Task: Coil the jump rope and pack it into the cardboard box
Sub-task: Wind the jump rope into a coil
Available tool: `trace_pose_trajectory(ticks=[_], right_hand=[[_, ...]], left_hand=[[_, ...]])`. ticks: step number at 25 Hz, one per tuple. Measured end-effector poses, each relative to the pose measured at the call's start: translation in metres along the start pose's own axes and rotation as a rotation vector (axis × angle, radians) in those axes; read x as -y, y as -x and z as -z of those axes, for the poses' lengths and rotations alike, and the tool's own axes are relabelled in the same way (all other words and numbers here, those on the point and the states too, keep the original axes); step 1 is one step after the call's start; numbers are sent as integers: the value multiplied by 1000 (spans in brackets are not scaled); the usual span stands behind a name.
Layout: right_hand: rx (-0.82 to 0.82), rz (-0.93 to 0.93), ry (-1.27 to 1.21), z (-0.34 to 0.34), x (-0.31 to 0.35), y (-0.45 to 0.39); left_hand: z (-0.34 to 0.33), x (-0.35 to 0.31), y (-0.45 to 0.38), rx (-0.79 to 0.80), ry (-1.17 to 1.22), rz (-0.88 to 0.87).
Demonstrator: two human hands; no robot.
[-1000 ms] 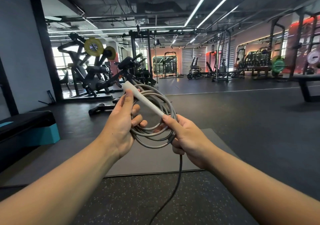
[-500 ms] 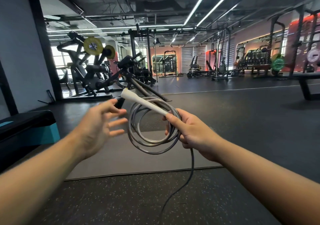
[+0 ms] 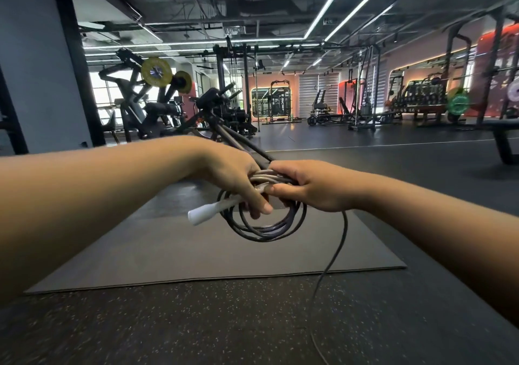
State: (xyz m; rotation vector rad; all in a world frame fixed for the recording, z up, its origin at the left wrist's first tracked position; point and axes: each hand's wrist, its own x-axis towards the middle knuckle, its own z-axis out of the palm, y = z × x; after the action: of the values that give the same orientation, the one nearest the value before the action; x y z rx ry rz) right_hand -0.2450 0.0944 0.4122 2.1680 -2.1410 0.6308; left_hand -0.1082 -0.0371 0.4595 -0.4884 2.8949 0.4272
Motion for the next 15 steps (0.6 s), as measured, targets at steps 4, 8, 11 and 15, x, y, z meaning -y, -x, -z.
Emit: trace_pose_trajectory(ticks=[4,8,11,15], right_hand=[[44,-37,112,0,-6,6],[41,-61,33,6,-12,17],[26,-105,-86,14,-22,32],[-208,-275,-381,15,-51,55]], left_hand=[[-32,10,-2,-104,200,-110],[-50,13,0,-155,129,-158],[-42,28,10,-155,117,-137],[-27,55,33,-137,555,-155]])
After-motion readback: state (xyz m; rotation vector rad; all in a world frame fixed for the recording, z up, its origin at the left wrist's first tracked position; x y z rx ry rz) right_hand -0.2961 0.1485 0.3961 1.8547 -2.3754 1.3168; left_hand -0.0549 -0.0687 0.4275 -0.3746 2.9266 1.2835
